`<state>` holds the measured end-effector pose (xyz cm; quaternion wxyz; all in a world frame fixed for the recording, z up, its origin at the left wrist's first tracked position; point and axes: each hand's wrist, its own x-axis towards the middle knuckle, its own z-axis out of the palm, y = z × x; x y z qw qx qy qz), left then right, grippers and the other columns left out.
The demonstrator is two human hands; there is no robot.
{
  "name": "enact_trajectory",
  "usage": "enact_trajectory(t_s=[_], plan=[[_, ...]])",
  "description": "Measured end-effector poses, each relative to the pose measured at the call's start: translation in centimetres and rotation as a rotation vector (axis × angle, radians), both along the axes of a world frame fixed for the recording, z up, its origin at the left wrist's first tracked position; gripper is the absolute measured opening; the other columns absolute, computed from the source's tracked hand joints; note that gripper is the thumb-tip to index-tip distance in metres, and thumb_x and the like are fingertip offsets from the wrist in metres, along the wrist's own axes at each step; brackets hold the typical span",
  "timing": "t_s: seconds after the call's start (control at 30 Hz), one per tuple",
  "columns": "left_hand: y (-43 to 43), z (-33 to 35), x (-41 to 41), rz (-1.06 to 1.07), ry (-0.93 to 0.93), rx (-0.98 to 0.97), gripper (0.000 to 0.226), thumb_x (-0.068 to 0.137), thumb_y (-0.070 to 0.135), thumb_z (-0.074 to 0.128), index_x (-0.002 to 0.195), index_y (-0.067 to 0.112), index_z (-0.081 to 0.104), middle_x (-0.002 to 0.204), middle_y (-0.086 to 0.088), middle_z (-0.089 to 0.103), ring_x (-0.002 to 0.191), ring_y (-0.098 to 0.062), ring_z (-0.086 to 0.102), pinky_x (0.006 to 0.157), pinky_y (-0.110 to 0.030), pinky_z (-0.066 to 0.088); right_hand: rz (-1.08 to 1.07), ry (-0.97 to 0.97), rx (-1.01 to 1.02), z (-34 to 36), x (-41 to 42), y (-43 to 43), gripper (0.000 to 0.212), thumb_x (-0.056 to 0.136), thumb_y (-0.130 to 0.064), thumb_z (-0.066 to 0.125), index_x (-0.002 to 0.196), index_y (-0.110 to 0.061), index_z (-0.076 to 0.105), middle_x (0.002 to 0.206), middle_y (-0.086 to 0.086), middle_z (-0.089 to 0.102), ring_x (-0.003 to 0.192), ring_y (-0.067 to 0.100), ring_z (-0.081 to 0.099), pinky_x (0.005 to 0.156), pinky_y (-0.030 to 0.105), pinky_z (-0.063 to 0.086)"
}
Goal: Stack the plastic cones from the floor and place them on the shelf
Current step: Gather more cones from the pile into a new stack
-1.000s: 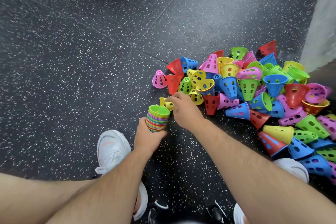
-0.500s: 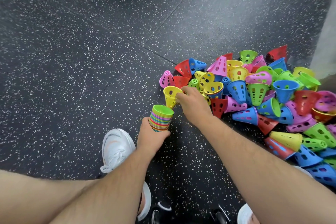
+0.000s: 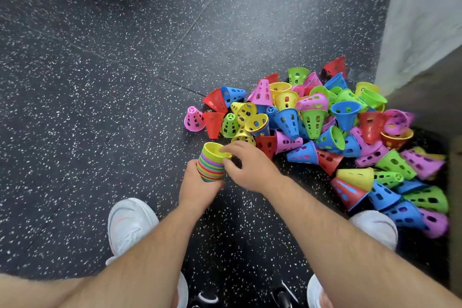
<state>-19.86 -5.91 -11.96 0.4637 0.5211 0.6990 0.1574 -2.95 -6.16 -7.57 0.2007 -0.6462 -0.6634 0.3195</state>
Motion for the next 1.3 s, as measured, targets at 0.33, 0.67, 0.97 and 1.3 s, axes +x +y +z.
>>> enact_trajectory(t_s=[0.33,0.67,0.97,1.3], plan=[[1.4,-0.1,3.3,-0.048,-0.016,0.027,0.062,0.067,0.020,0.088,0.114,0.024,0.047,0.100,0.003,0.065,0.087,-0.016,0.064,0.077,-0.031,0.045,-0.286,-0.102,0.209,-1.0,4.4,2.8,0.030,0.096,-0.016,0.051,0.121,-0.013,0.067,0.118,0.001,0.064,0.113,0.021,0.050,0.099,0.040,0.044],[2.3,-0.8,4.7,-0.072,0.010,0.034,0.065,0.062,0.028,0.088,0.112,0.026,0.046,0.105,0.003,0.062,0.092,-0.017,0.064,0.084,-0.037,0.053,-0.220,-0.553,-0.026,-2.9,6.4,5.7,0.024,0.095,-0.017,0.059,0.118,-0.019,0.065,0.138,0.010,0.043,0.128,0.032,0.037,0.108,0.041,0.028],[3.1,-0.2,6.1,-0.157,0.013,0.013,0.062,0.064,0.022,0.086,0.110,0.021,0.045,0.102,0.001,0.061,0.090,-0.016,0.063,0.073,-0.031,0.045,-0.511,-0.127,0.257,-0.8,8.4,5.0,0.024,0.100,-0.021,0.050,0.116,-0.009,0.064,0.110,0.010,0.064,0.102,0.035,0.054,0.089,0.044,0.043],[1.2,0.7,9.1,0.031,-0.057,0.055,0.068,0.063,0.038,0.088,0.113,0.019,0.047,0.105,-0.003,0.065,0.090,-0.026,0.065,0.077,-0.037,0.050,-0.266,0.053,0.148,-1.2,5.3,0.0,0.028,0.099,-0.029,0.052,0.120,-0.018,0.065,0.122,-0.002,0.061,0.116,0.016,0.050,0.103,0.027,0.037]])
